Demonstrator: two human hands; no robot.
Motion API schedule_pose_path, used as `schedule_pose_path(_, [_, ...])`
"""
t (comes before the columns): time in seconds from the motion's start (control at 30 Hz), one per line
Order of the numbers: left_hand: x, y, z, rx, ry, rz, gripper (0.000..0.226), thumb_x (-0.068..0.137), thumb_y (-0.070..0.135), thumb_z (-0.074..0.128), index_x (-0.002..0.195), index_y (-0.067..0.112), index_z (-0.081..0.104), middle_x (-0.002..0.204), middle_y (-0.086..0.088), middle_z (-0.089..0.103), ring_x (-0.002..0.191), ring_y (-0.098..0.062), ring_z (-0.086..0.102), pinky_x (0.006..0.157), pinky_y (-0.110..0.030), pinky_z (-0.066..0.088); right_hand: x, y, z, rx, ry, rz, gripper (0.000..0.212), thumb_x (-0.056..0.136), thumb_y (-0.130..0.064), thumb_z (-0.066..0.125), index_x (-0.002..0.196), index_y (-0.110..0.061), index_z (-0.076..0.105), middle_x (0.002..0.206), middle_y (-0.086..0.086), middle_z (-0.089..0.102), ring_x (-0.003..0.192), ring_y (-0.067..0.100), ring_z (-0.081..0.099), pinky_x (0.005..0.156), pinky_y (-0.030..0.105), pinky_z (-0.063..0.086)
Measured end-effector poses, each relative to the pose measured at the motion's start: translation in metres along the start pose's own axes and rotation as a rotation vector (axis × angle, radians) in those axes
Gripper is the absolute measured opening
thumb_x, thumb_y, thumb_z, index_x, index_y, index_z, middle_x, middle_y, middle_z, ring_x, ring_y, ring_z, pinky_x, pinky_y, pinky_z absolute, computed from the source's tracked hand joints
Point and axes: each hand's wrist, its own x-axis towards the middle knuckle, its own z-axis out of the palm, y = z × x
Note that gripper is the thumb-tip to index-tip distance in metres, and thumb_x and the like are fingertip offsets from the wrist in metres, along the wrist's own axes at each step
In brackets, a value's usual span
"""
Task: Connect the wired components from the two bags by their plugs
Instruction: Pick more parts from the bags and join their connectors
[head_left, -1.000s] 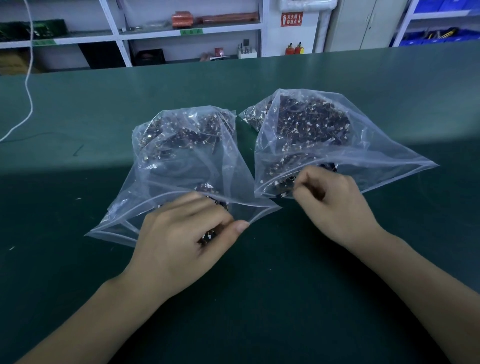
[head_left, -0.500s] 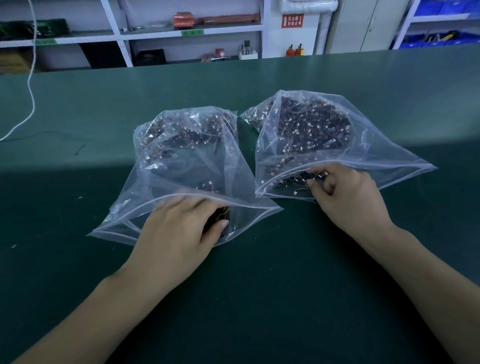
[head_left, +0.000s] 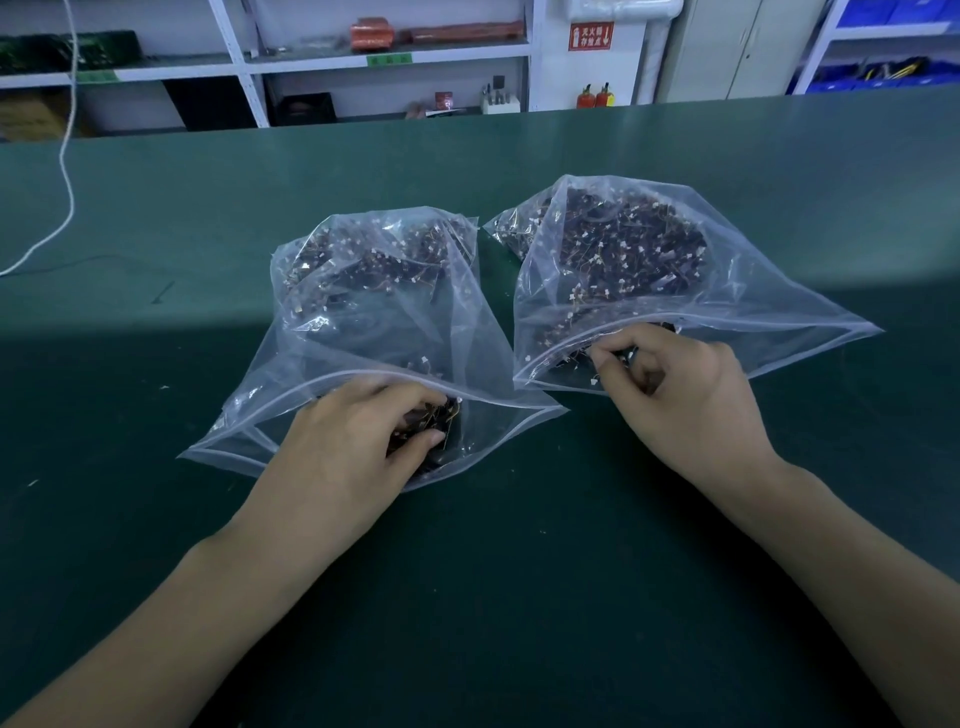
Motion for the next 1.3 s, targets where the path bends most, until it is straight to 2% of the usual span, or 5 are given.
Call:
schedule_pose_path(0.4, [0.0,0.001,-0.005,0.015,0.241,0.216,0.013,0.095,0.008,0.079,0.104,0.016,0.082,0.102,0.009,0.077,0.091,-0.015,0.074,0.072,-0.041,0.063,-0.006,-0.013,-0.002,0.121,-0.02,-0.034,0.011,0.087,-0.025,0.066,0.077,-0.026,0.063,0.052,-0.008,0.049,0.049,0.018,0.048,0.059,0.037,0.05])
schedule_pose_path(0.57, [-0.002,0.007,-0.005,-0.008,0.331,0.267,0.012,0.1,0.014,0.073,0.106,0.017,0.083,0.099,0.008,0.076,0.086,-0.016,0.072,0.069,-0.04,0.062,-0.011,-0.024,0.0,0.255,-0.066,-0.184,0.009,0.092,-0.02,0.066,0.083,-0.021,0.067,0.053,-0.016,0.046,0.047,0.011,0.046,0.055,0.023,0.037])
schedule_pose_path(0.77, [-0.004,0.015,0.006,-0.216,0.32,0.338,0.007,0.1,0.014,0.076,0.105,0.013,0.081,0.1,0.006,0.074,0.085,-0.012,0.07,0.068,-0.035,0.058,-0.018,-0.033,0.005,0.363,-0.216,-0.37,0.023,0.096,-0.032,0.078,0.115,-0.017,0.077,0.06,-0.016,0.046,0.046,0.004,0.042,0.058,0.01,0.034])
schedule_pose_path(0.93, [-0.004,0.02,0.011,-0.324,0.333,0.387,0.008,0.101,0.017,0.077,0.109,0.016,0.078,0.103,0.007,0.075,0.088,-0.01,0.072,0.07,-0.03,0.058,-0.017,-0.032,0.007,0.363,-0.135,-0.426,0.009,0.094,-0.021,0.082,0.099,-0.014,0.082,0.057,-0.007,0.043,0.051,0.005,0.035,0.06,0.009,0.029])
schedule_pose_path(1.3, [-0.005,0.021,0.009,-0.293,0.308,0.365,0.009,0.101,0.02,0.076,0.11,0.02,0.076,0.103,0.009,0.074,0.09,-0.01,0.071,0.073,-0.035,0.06,-0.017,-0.033,0.009,0.348,-0.129,-0.428,0.014,0.095,-0.027,0.08,0.097,-0.013,0.079,0.057,-0.009,0.043,0.051,0.002,0.034,0.06,0.009,0.029])
